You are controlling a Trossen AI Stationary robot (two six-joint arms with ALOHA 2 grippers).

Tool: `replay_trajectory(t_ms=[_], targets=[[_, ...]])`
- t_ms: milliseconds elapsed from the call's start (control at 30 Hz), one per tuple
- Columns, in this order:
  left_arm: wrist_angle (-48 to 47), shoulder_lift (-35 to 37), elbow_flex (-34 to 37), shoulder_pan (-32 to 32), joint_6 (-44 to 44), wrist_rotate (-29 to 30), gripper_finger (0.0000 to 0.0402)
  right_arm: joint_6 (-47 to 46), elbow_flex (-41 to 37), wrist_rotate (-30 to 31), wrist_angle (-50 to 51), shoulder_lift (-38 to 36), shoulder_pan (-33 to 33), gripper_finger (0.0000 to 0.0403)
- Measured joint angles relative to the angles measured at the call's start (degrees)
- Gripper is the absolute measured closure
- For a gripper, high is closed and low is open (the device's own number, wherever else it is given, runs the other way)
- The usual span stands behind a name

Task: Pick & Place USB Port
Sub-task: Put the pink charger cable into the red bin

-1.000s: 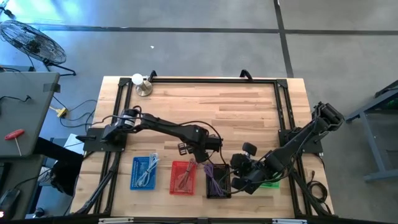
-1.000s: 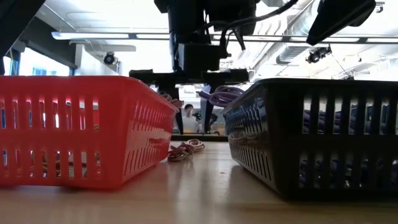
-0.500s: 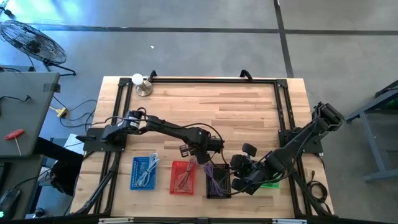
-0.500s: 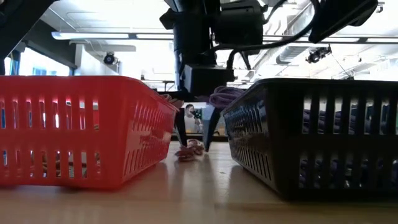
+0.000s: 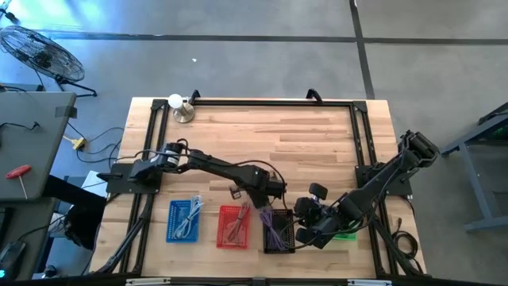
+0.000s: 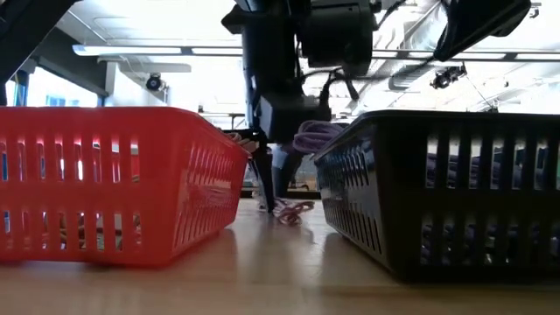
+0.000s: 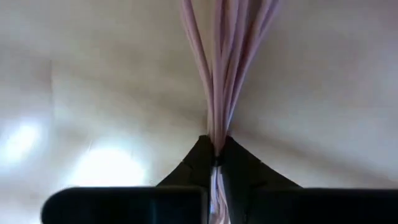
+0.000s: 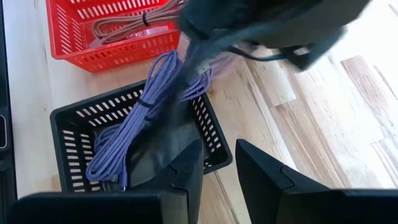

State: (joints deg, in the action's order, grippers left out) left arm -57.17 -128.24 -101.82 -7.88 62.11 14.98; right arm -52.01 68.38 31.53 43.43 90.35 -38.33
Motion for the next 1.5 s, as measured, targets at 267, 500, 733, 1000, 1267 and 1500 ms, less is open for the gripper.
replay_trajectory(t_ms=[267, 500, 733, 1000, 1267, 1500], targets=[[-11.3, 1.9, -5.0, 0.3, -7.3, 18.0, 0.0394, 0.0, 0.0, 0.8, 0.0, 0.0, -0.3, 0.0315], [-30.7, 2.7, -12.8, -1.6, -15.3, 22.7, 0.0394, 0.7, 0.0, 3.3, 0.0, 0.0, -1.3, 0.0315], [-32.8, 5.2, -15.9, -10.2, -19.7, 16.4, 0.0394, 3.0, 0.0, 5.2, -1.5, 0.0, -2.5, 0.0315], [-32.9, 6.5, -15.9, -22.3, -18.7, 11.9, 0.0393, 3.1, 0.0, 5.2, -3.1, 0.0, -4.4, 0.0315], [-32.6, 6.6, -15.9, -28.0, -18.6, 8.6, 0.0389, 3.1, 0.0, 8.0, -10.0, 0.0, -6.6, 0.0315], [-32.1, 3.5, -15.9, -27.0, -16.1, 7.8, 0.039, 4.5, 0.0, 7.8, -16.1, 0.0, -6.8, 0.0315]])
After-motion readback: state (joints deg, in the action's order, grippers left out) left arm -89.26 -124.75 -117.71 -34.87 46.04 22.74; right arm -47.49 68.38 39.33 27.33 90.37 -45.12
